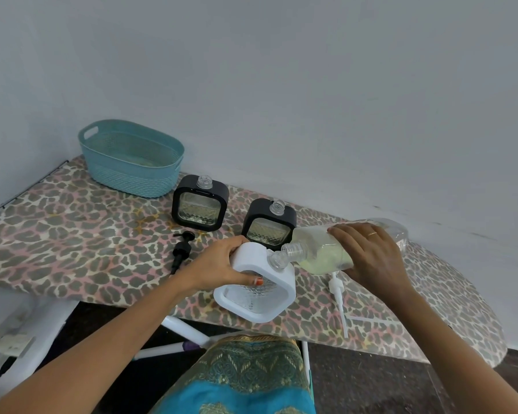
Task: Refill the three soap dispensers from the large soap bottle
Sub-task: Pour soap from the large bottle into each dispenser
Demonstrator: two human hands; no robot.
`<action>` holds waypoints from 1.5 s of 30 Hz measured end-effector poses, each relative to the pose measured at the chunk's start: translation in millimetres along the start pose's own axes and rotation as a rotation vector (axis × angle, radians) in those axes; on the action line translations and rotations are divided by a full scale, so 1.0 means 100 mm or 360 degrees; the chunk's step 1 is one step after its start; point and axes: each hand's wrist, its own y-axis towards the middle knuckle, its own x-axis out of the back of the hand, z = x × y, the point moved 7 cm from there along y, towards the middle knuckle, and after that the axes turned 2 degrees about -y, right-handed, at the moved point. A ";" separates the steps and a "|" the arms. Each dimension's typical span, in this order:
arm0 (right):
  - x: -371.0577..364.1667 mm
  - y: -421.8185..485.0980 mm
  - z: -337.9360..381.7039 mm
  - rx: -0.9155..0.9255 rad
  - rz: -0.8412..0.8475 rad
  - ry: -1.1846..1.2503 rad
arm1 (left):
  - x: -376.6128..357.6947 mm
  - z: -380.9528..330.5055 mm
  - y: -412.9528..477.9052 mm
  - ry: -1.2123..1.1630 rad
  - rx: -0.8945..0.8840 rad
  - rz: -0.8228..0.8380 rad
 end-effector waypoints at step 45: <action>0.12 0.05 -0.15 -0.0030 -0.0002 -0.0032 | 0.01 -0.03 -0.04 -0.0107 -0.0035 -0.0083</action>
